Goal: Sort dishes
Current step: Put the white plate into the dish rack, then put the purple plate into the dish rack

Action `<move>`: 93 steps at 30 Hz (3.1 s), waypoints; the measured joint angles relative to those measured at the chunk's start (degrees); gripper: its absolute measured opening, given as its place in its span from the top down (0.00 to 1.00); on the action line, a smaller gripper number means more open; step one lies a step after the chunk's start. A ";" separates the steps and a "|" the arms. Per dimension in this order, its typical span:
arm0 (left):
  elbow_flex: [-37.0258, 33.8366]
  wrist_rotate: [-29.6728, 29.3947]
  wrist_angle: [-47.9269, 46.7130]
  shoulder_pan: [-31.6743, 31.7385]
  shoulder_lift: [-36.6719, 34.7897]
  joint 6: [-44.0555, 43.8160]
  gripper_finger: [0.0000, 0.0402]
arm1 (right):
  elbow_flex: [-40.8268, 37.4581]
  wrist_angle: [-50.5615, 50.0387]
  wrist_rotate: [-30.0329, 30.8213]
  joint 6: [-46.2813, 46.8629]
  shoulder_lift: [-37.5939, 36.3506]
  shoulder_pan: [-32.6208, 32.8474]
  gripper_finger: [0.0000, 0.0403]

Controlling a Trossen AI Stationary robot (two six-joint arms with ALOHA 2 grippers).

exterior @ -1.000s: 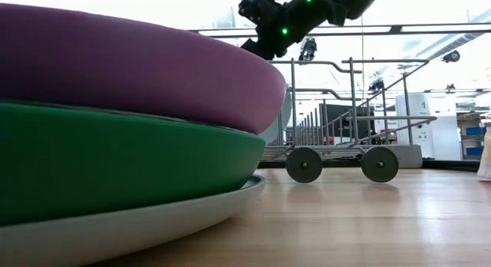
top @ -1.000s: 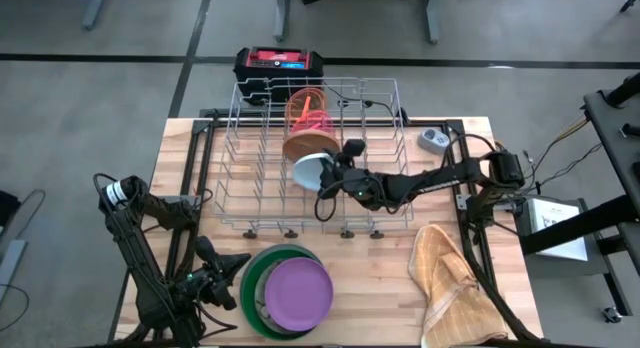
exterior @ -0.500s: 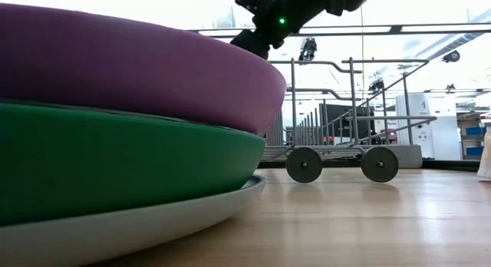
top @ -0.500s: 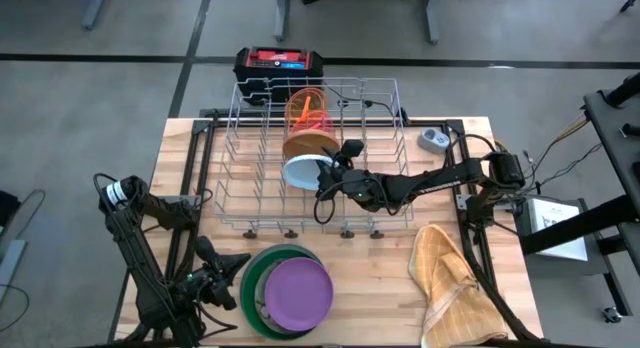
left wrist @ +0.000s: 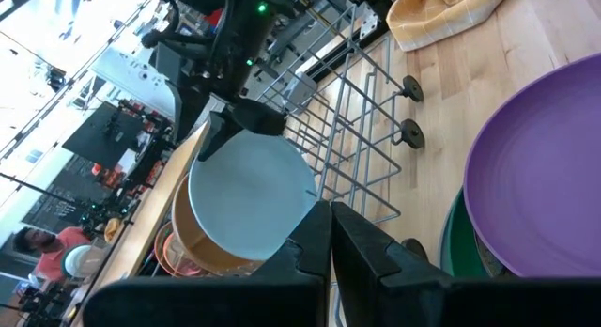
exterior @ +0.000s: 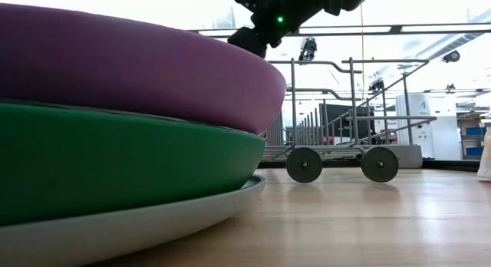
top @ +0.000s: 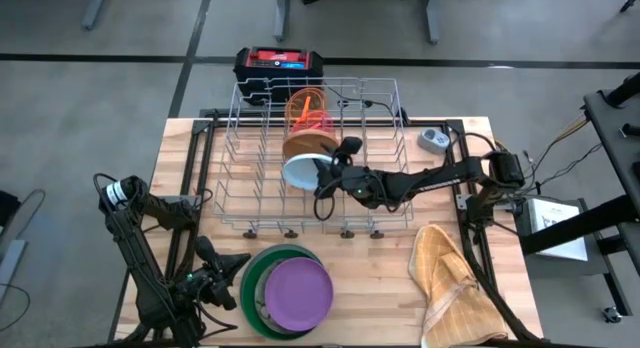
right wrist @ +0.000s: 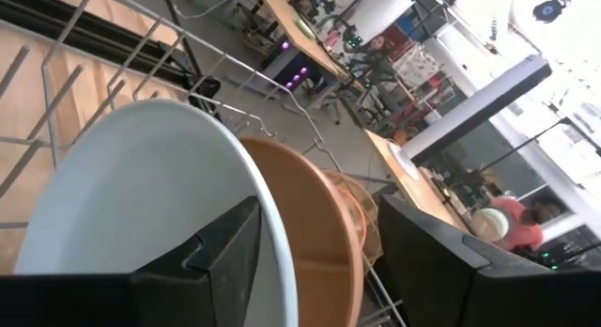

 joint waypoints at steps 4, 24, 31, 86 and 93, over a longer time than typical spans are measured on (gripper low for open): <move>0.00 0.00 0.01 0.00 0.00 0.00 1.00 | 0.00 -1.68 -3.42 2.15 0.00 -1.02 0.44; 0.00 0.00 0.02 0.00 0.02 -0.24 1.00 | 3.26 -7.59 -5.97 8.74 -0.02 -2.99 0.26; 0.00 0.00 0.01 -0.01 0.01 -0.35 1.00 | 4.29 -11.97 -6.50 10.70 -0.04 -3.08 0.23; -1.11 34.82 38.99 9.60 -0.26 26.14 1.00 | -2.66 -39.74 -22.97 95.29 -8.26 31.09 0.28; -9.52 34.61 54.82 8.33 0.55 26.68 1.00 | -6.40 -32.71 -24.82 100.53 -4.21 30.96 0.29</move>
